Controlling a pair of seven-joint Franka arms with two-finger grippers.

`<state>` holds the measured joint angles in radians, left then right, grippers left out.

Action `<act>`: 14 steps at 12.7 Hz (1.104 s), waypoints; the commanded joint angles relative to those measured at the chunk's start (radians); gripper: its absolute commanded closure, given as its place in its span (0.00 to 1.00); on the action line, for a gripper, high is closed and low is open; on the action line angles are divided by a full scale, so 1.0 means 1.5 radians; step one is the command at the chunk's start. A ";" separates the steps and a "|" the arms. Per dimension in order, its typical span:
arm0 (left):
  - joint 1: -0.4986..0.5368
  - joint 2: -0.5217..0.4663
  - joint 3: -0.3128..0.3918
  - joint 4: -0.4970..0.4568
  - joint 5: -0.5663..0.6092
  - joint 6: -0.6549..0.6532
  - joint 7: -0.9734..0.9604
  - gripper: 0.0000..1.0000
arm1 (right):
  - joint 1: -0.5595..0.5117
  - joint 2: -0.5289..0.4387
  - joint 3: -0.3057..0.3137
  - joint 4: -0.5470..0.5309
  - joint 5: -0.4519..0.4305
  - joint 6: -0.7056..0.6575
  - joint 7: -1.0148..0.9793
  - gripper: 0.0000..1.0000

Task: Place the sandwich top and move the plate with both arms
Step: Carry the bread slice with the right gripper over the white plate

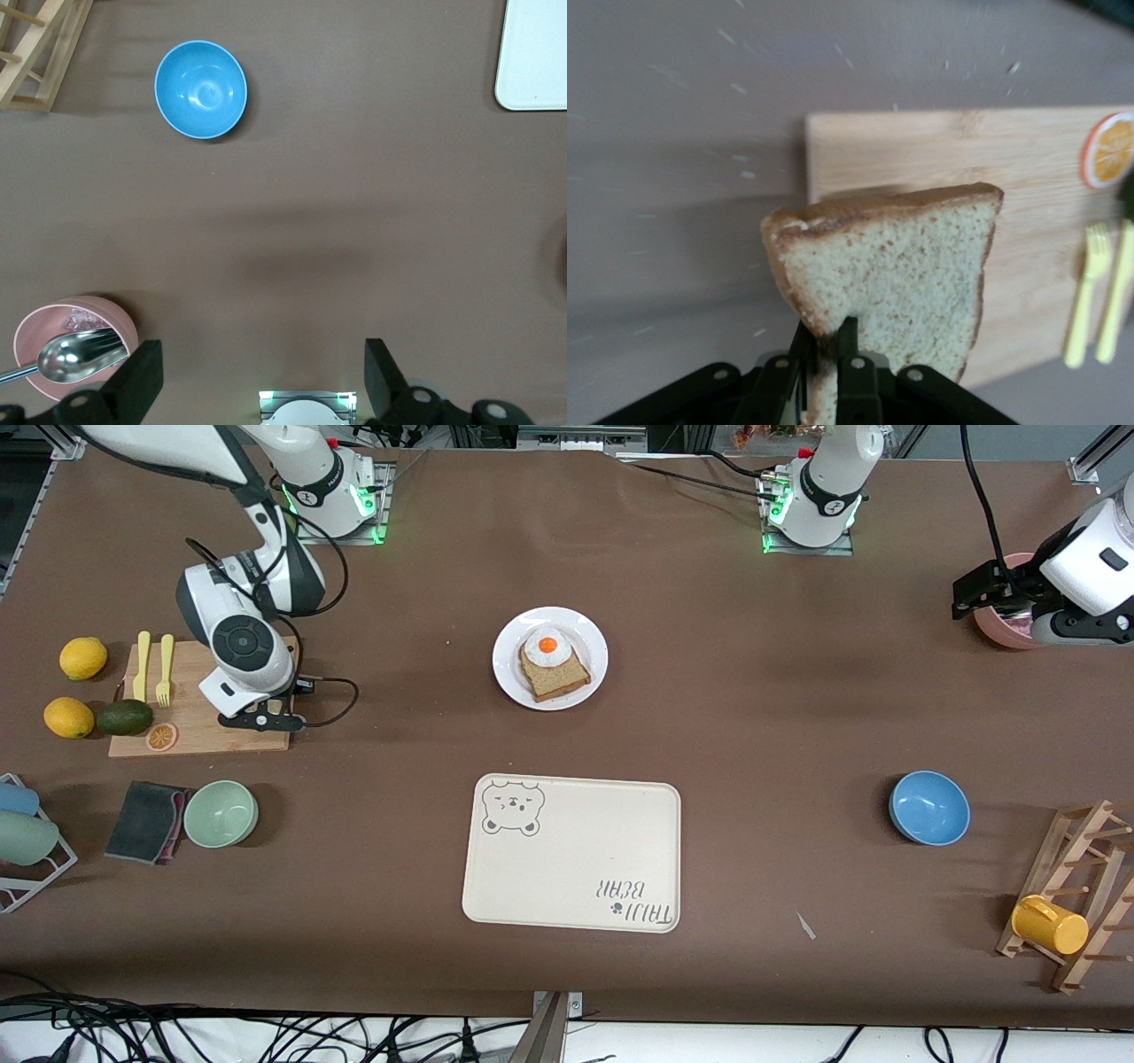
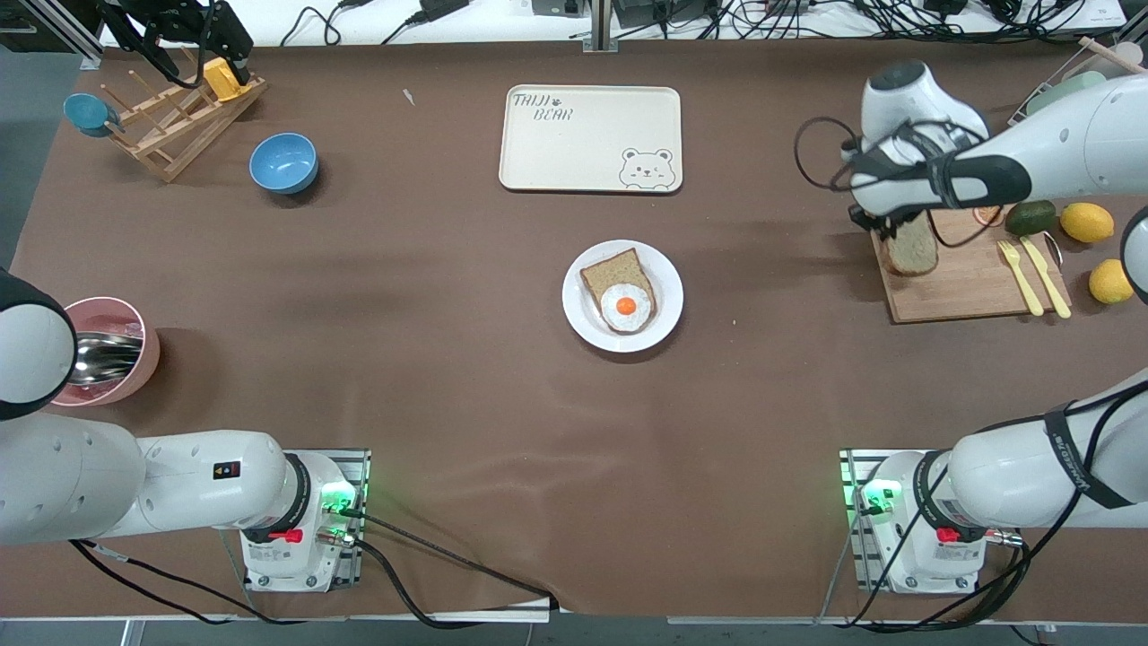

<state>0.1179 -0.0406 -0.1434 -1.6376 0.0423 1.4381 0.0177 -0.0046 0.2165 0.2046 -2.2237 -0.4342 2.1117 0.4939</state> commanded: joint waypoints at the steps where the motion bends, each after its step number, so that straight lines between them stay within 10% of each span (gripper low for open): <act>1: 0.001 0.005 -0.002 0.026 0.005 -0.018 0.000 0.00 | -0.003 -0.022 0.078 0.097 0.095 -0.116 0.024 1.00; 5: 0.005 0.003 0.007 0.026 0.005 -0.021 0.000 0.00 | 0.011 -0.004 0.174 0.168 0.136 -0.134 0.151 1.00; 14: 0.021 -0.007 0.014 0.028 -0.009 -0.040 0.002 0.00 | 0.237 0.212 0.171 0.479 0.093 -0.140 0.290 1.00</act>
<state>0.1386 -0.0442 -0.1266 -1.6147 0.0421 1.4084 0.0173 0.3074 0.4649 0.4659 -1.6194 -0.2728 1.9349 0.9120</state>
